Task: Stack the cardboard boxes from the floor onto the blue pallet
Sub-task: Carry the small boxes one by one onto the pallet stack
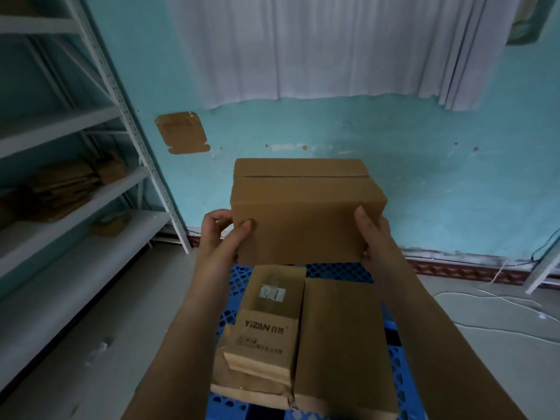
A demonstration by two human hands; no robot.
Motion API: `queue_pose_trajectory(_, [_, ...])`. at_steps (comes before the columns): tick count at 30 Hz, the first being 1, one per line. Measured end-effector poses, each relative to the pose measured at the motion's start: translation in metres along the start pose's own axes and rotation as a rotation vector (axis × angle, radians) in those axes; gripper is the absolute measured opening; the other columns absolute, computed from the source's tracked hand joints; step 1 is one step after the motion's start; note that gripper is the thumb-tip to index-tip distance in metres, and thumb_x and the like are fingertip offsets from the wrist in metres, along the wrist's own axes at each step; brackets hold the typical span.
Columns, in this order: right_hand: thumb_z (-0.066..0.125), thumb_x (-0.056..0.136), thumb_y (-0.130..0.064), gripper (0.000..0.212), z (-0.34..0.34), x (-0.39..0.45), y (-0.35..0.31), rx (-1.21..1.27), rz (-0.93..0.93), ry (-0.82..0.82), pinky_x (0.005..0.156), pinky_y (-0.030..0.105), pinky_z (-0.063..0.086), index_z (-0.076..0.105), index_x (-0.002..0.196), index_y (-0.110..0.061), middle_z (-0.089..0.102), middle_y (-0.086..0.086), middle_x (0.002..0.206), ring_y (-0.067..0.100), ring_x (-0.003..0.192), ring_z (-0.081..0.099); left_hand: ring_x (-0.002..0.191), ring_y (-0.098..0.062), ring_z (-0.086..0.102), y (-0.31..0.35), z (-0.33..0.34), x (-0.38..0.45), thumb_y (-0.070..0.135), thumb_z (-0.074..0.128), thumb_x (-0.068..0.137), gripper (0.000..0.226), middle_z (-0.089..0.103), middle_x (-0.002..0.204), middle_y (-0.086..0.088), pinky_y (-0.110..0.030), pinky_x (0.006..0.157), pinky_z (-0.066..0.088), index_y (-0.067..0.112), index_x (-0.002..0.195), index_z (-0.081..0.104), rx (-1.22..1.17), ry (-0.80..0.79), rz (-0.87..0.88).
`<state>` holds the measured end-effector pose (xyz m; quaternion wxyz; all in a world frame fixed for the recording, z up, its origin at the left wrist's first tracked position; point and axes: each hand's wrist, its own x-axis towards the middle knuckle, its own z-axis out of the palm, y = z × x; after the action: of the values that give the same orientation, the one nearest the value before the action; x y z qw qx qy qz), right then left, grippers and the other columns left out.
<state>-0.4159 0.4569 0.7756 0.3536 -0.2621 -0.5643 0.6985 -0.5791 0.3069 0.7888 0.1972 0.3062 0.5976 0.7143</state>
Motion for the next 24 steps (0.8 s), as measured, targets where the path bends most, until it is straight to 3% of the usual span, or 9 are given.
queue_pose_trajectory(3, [0.058,0.05,-0.076,0.067,0.01,0.037,0.002,0.012,0.011,-0.065,0.078,0.021,0.041,0.039,0.11,-0.052,0.052,-0.027,0.109,-0.007,0.096,0.052,0.088,-0.003,0.066,-0.004,0.005,0.028,0.032,0.062,0.082,0.025,0.059,0.114,0.009,-0.018,0.059,0.053,0.043,0.101,0.051,0.008,0.061,-0.025])
queue_pose_trajectory(7, [0.053,0.037,-0.088,0.085,0.022,0.091,-0.001,-0.039,0.066,-0.065,0.092,0.035,0.041,0.039,0.111,-0.048,0.052,-0.02,0.111,0.005,0.102,0.053,0.114,-0.013,0.052,-0.003,0.003,0.066,0.062,0.059,0.066,0.063,0.051,0.125,0.011,-0.038,0.09,0.043,0.055,0.125,0.038,0.086,0.101,-0.104])
queue_pose_trajectory(10, [0.043,0.033,-0.092,0.093,0.034,0.129,0.002,-0.092,0.138,-0.061,0.088,0.035,0.041,0.034,0.111,-0.044,0.047,-0.019,0.1,0.005,0.091,0.049,0.125,-0.019,0.045,-0.009,-0.002,0.091,0.075,0.054,0.056,0.086,0.046,0.134,0.014,-0.046,0.1,0.036,0.052,0.136,0.03,0.116,0.114,-0.167])
queue_pose_trajectory(13, [0.043,0.042,-0.085,0.08,0.048,0.164,0.012,-0.093,0.186,-0.097,0.064,0.027,0.041,0.034,0.109,-0.043,0.043,-0.026,0.091,-0.003,0.079,0.044,0.132,-0.022,0.04,-0.026,-0.011,0.11,0.08,0.049,0.054,0.094,0.035,0.148,0.009,-0.05,0.104,0.035,0.051,0.139,0.025,0.124,0.154,-0.236])
queue_pose_trajectory(16, [0.05,0.063,-0.077,0.052,0.059,0.198,0.03,-0.069,0.255,-0.116,0.055,0.027,0.044,0.041,0.103,-0.043,0.047,-0.025,0.091,0.0,0.079,0.049,0.132,-0.025,0.039,-0.049,-0.021,0.131,0.079,0.047,0.056,0.094,0.032,0.15,0.007,-0.049,0.101,0.037,0.049,0.142,0.021,0.117,0.205,-0.336])
queue_pose_trajectory(18, [0.055,0.074,-0.066,0.033,0.064,0.22,0.045,-0.073,0.284,-0.099,0.061,0.032,0.048,0.045,0.095,-0.042,0.05,-0.021,0.095,0.005,0.085,0.052,0.13,-0.029,0.041,-0.067,-0.029,0.148,0.076,0.045,0.064,0.087,0.032,0.15,0.003,-0.05,0.094,0.04,0.049,0.143,0.017,0.108,0.221,-0.411])
queue_pose_trajectory(20, [0.059,0.077,-0.059,0.028,0.07,0.241,0.056,-0.073,0.288,-0.087,0.072,0.04,0.049,0.049,0.096,-0.041,0.053,-0.015,0.104,0.01,0.095,0.053,0.123,-0.031,0.047,-0.085,-0.038,0.168,0.069,0.046,0.075,0.079,0.033,0.149,-0.002,-0.051,0.09,0.044,0.049,0.143,0.011,0.074,0.221,-0.491])
queue_pose_trajectory(24, [0.061,0.08,-0.045,0.02,0.079,0.278,0.073,-0.086,0.258,-0.033,0.077,0.043,0.051,0.054,0.097,-0.037,0.056,-0.006,0.112,0.016,0.101,0.057,0.108,-0.035,0.059,-0.119,-0.056,0.208,0.056,0.053,0.081,0.085,0.043,0.141,-0.014,-0.057,0.09,0.049,0.049,0.143,-0.005,0.024,0.191,-0.633])
